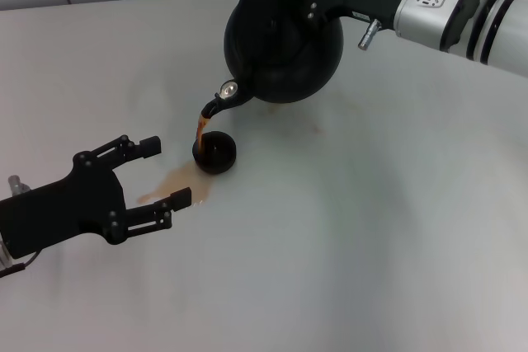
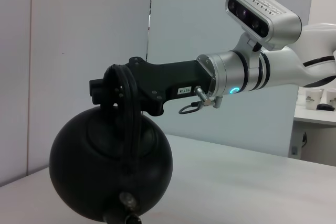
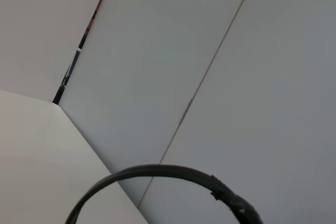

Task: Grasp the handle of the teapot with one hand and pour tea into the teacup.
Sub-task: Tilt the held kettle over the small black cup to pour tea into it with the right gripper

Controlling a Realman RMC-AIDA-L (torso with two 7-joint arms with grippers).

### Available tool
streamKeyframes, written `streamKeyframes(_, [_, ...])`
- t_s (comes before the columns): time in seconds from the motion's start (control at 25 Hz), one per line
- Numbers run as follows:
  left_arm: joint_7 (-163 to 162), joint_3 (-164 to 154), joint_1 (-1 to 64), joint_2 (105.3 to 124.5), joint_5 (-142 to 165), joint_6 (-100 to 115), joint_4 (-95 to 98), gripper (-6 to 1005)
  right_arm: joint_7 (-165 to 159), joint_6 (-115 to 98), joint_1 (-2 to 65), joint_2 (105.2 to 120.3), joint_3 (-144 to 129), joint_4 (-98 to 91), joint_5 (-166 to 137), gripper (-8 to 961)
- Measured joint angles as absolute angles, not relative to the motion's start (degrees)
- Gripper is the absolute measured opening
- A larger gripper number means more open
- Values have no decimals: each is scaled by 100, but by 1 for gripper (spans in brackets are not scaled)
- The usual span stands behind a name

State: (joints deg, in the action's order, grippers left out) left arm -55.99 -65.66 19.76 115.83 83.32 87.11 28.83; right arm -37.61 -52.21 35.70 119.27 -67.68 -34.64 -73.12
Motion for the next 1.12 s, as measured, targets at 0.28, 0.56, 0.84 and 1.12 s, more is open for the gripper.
streamKeyframes(0.28, [-5608, -6565, 2001, 11584, 8332, 8657, 2883, 863, -3740, -5216, 3541, 11927, -6767, -3439, -7312, 88])
streamKeyframes(0.56, [-5644, -6565, 2033, 11590, 8332, 8637, 2883, 863, -3675, -5212, 3497, 11927, -6767, -3427, -7312, 88])
streamKeyframes(0.84, [-5650, -6565, 2047, 11603, 8332, 8637, 2898, 863, -3669, -5211, 3444, 11927, -6767, -3419, -7312, 89])
streamKeyframes(1.12, [-5652, -6565, 2072, 11625, 8332, 8630, 2900, 863, -3539, -5212, 3405, 11927, -6767, -3419, -7312, 89])
